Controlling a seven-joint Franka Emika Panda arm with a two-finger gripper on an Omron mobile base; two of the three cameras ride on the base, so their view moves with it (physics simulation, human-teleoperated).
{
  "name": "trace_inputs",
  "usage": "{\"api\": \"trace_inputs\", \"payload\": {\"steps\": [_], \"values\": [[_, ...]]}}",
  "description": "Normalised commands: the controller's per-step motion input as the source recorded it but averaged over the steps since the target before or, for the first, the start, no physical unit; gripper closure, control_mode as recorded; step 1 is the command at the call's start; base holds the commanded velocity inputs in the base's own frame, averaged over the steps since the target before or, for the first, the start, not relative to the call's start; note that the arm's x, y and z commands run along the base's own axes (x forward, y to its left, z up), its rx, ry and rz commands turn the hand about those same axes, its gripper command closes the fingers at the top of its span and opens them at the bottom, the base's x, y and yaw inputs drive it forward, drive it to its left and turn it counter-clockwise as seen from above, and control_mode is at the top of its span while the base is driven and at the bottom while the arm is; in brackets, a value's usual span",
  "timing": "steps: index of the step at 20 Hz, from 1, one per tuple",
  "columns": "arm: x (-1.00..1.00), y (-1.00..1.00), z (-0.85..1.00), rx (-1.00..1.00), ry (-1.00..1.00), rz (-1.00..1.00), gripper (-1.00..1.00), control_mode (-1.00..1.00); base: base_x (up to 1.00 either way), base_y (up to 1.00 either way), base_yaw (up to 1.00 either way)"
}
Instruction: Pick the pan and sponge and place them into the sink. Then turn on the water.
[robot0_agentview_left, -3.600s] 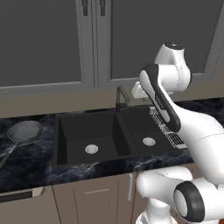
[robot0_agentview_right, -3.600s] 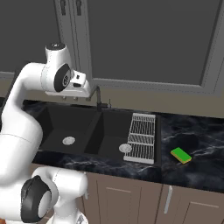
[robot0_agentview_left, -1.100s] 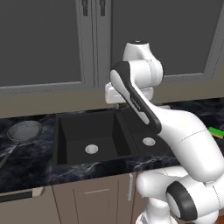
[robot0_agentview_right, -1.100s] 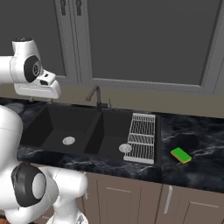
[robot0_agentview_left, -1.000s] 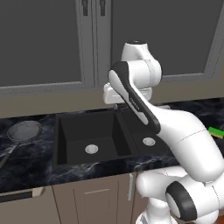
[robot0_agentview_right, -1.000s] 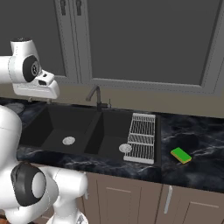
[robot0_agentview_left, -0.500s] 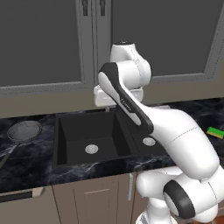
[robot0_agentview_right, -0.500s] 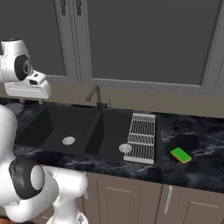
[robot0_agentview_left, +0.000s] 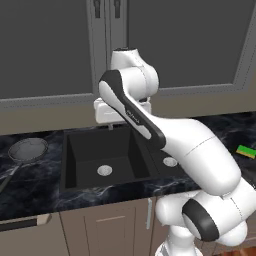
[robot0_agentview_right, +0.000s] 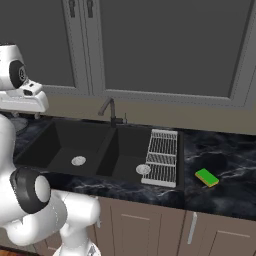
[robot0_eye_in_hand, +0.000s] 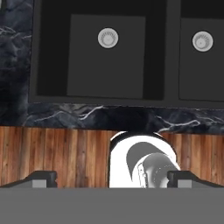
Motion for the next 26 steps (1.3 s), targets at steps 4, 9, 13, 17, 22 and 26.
{"api": "trace_inputs", "payload": {"steps": [4, 9, 13, 17, 22, 26], "values": [[0.03, 0.38, -0.04, 0.0, 0.06, -0.01, -1.0, -1.0, 0.0, 0.0, 0.0], [0.07, 0.42, -0.06, -0.02, 0.07, 0.0, -1.0, -1.0, 0.0, 0.0, 0.0], [0.13, 0.38, -0.16, -0.01, 0.08, 0.0, -1.0, -1.0, 0.0, 0.0, 0.0], [0.13, 0.31, -0.23, 0.01, 0.05, 0.0, -1.0, -1.0, 0.0, 0.0, 0.0], [0.14, 0.41, -0.2, 0.0, 0.03, 0.0, -1.0, -1.0, 0.0, 0.0, 0.0], [0.11, 0.43, -0.18, -0.01, 0.0, 0.0, -1.0, -1.0, 0.0, 0.0, 0.0]]}}
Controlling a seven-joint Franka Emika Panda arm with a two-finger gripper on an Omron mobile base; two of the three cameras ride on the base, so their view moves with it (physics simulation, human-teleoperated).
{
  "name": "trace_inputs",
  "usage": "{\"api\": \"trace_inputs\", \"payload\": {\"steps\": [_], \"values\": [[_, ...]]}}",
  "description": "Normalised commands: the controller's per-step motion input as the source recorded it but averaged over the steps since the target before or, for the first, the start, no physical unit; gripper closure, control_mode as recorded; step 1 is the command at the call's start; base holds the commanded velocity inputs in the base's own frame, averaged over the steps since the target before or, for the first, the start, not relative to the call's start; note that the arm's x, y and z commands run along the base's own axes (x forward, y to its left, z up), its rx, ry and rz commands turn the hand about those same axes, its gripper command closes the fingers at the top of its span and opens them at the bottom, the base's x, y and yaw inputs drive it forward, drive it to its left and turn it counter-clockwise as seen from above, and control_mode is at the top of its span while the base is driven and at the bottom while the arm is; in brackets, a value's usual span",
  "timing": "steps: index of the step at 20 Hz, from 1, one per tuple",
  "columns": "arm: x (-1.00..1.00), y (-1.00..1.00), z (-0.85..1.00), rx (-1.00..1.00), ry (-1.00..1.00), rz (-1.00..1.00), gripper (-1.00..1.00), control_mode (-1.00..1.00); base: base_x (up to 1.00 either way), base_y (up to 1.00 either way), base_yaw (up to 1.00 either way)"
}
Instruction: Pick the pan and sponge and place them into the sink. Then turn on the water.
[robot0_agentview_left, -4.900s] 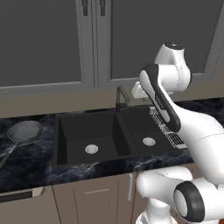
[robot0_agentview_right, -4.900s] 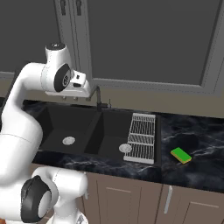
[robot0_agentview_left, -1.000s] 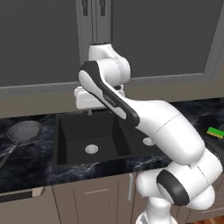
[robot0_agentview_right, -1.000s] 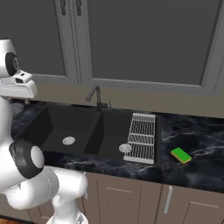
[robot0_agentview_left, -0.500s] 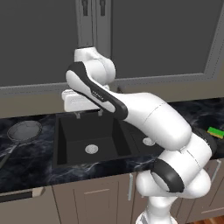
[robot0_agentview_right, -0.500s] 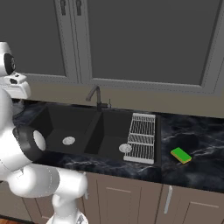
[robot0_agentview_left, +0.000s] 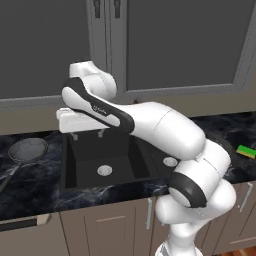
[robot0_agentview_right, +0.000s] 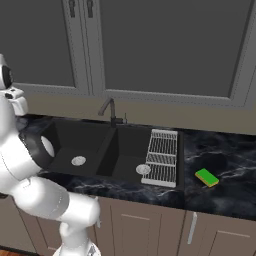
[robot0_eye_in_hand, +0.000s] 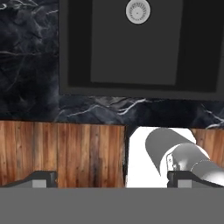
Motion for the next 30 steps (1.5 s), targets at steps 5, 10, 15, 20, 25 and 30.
{"api": "trace_inputs", "payload": {"steps": [5, 10, 15, 20, 25, 30], "values": [[0.11, 0.4, -0.19, -0.01, 0.0, -0.02, -1.0, -1.0, 0.0, 0.0, 0.0], [0.17, 0.33, -0.15, 0.0, 0.0, -0.03, -1.0, -1.0, 0.0, 0.0, 0.0], [0.2, 0.32, -0.16, -0.01, 0.01, -0.04, -1.0, -1.0, 0.0, 0.0, 0.0], [0.15, 0.39, -0.17, -0.01, 0.0, -0.04, -1.0, -1.0, 0.0, 0.0, 0.0], [0.14, 0.36, -0.18, 0.0, 0.0, -0.04, -1.0, -1.0, 0.0, 0.0, 0.0], [0.17, 0.39, -0.15, 0.0, 0.0, -0.03, -1.0, -1.0, 0.0, 0.0, 0.0]]}}
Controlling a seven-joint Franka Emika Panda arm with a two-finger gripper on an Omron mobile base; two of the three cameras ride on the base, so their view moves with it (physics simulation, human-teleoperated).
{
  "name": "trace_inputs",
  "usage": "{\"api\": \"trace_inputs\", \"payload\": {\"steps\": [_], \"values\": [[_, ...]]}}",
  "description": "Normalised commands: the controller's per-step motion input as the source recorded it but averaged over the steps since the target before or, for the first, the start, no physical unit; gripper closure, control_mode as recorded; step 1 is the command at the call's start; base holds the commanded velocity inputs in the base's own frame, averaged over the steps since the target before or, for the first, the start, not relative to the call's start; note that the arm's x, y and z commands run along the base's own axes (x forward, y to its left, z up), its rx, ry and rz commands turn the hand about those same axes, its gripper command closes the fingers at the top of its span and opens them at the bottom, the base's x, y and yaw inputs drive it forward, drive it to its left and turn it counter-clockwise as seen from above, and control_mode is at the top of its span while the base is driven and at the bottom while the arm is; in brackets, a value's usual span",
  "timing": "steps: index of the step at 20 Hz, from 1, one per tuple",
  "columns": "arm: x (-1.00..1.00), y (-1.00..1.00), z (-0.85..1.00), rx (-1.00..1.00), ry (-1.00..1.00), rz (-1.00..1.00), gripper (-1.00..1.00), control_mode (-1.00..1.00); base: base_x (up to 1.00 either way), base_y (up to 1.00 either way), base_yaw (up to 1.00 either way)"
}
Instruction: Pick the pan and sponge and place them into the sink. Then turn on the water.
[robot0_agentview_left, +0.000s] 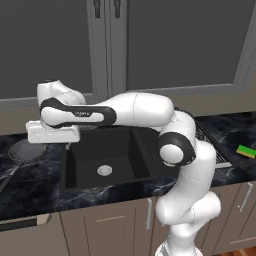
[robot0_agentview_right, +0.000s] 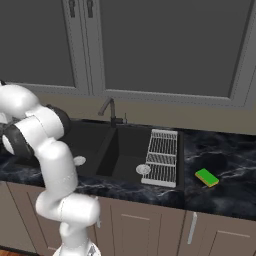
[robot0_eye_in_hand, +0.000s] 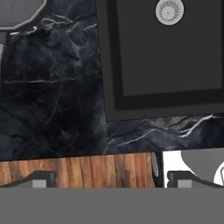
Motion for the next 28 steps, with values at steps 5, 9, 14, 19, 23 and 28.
{"api": "trace_inputs", "payload": {"steps": [5, 9, 14, 19, 23, 28], "values": [[0.17, 0.39, -0.09, -0.01, 0.0, -0.03, -1.0, -1.0, 0.0, 0.0, 0.0], [0.18, 0.38, -0.1, 0.0, 0.01, -0.02, -1.0, -1.0, 0.0, 0.0, 0.0], [0.17, 0.39, -0.11, -0.01, 0.01, -0.02, -1.0, -1.0, 0.0, 0.0, 0.0], [0.14, 0.37, -0.12, -0.01, 0.01, -0.03, -1.0, -1.0, 0.0, 0.0, 0.0], [0.1, 0.32, -0.15, 0.0, 0.03, -0.04, -1.0, -1.0, 0.0, 0.0, 0.0], [0.07, 0.26, -0.19, -0.03, 0.06, -0.04, -1.0, -1.0, 0.0, 0.0, 0.0]]}}
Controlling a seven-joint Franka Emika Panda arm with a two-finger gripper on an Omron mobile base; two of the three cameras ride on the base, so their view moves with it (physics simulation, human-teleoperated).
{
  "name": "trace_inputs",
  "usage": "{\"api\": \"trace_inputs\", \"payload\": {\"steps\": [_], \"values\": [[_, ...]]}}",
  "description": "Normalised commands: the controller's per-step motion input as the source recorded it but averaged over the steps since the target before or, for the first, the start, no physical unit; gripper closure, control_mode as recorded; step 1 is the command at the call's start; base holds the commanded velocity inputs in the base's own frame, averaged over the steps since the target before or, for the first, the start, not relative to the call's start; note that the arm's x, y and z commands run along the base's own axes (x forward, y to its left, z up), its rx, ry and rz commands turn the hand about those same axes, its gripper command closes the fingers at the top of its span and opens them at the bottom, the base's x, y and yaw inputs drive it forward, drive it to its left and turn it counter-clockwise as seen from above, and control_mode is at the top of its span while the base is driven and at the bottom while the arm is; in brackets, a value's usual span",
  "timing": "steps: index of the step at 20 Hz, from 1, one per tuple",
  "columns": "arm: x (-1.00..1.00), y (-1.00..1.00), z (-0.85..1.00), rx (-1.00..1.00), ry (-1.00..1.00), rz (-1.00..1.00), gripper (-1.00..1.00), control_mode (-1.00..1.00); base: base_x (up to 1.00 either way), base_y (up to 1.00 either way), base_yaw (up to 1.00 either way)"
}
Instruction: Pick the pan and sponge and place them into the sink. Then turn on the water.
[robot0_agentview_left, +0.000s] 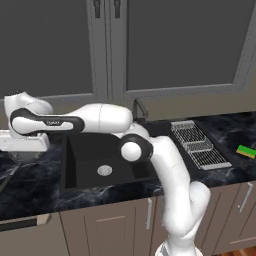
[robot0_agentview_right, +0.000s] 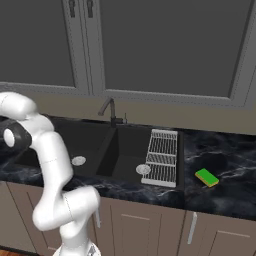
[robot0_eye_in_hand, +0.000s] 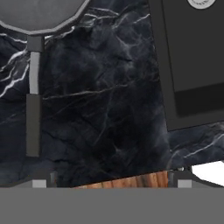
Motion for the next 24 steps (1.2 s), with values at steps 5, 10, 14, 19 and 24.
{"api": "trace_inputs", "payload": {"steps": [5, 10, 14, 19, 24], "values": [[0.1, 0.24, -0.22, 0.0, 0.06, -0.03, -1.0, -1.0, 0.0, 0.0, 0.0], [0.16, 0.27, -0.19, 0.0, 0.05, -0.01, -1.0, -1.0, 0.0, 0.0, 0.0], [0.14, 0.26, -0.22, 0.0, 0.02, 0.0, -1.0, -1.0, 0.0, 0.0, 0.0], [0.13, 0.25, -0.2, -0.02, 0.0, 0.0, -1.0, -1.0, 0.0, 0.0, 0.0], [0.16, 0.26, -0.15, -0.04, 0.03, 0.0, -1.0, -1.0, 0.0, 0.0, 0.0]]}}
